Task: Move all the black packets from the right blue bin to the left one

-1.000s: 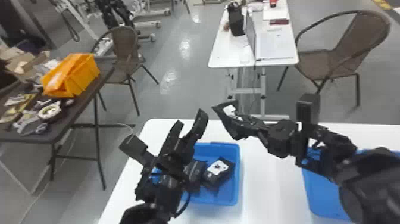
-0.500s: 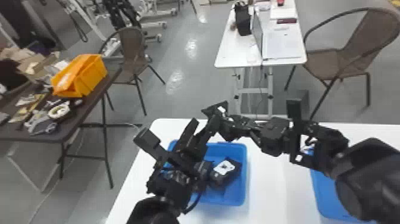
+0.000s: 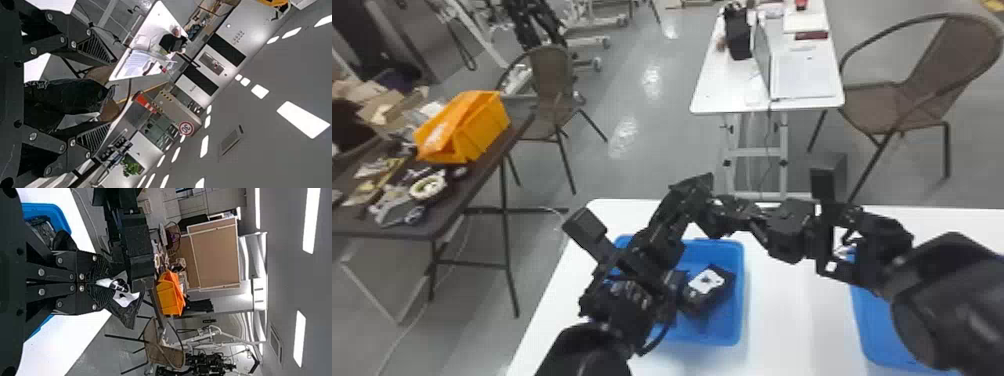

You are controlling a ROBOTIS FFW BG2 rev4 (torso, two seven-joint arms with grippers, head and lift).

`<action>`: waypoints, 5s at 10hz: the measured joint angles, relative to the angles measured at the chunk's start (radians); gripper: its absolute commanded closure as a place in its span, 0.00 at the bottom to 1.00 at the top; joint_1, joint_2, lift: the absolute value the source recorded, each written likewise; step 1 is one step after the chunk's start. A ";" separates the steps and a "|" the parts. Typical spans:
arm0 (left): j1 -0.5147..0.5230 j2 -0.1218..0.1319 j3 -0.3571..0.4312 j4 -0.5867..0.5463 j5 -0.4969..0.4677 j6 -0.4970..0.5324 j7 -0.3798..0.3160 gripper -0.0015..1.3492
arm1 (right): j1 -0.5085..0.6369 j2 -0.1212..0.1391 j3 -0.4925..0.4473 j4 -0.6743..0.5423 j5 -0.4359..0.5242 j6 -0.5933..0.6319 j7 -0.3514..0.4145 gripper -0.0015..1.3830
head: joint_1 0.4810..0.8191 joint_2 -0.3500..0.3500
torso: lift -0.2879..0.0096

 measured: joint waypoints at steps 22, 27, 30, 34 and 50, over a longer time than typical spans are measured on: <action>0.073 -0.014 0.028 0.289 -0.453 -0.622 0.081 0.07 | 0.494 0.111 -0.680 -0.330 0.282 0.010 -0.158 0.18 | 0.63 0.62 | 0.97; 0.287 -0.014 0.060 0.178 -0.598 -0.809 0.079 0.01 | 0.807 0.167 -0.707 -0.482 0.337 -0.177 -0.341 0.18 | 0.63 0.58 | 0.97; 0.368 -0.014 0.098 0.137 -0.662 -0.790 0.081 0.05 | 0.918 0.181 -0.697 -0.543 0.370 -0.185 -0.394 0.18 | 0.63 0.60 | 0.97; 0.391 -0.014 0.149 0.105 -0.717 -0.772 0.081 0.05 | 0.961 0.172 -0.672 -0.571 0.403 -0.185 -0.427 0.18 | 0.63 0.66 | 0.97; 0.396 -0.014 0.123 0.082 -0.695 -0.709 0.081 0.06 | 0.956 0.140 -0.655 -0.545 0.383 -0.225 -0.417 0.18 | 0.63 0.65 | 0.97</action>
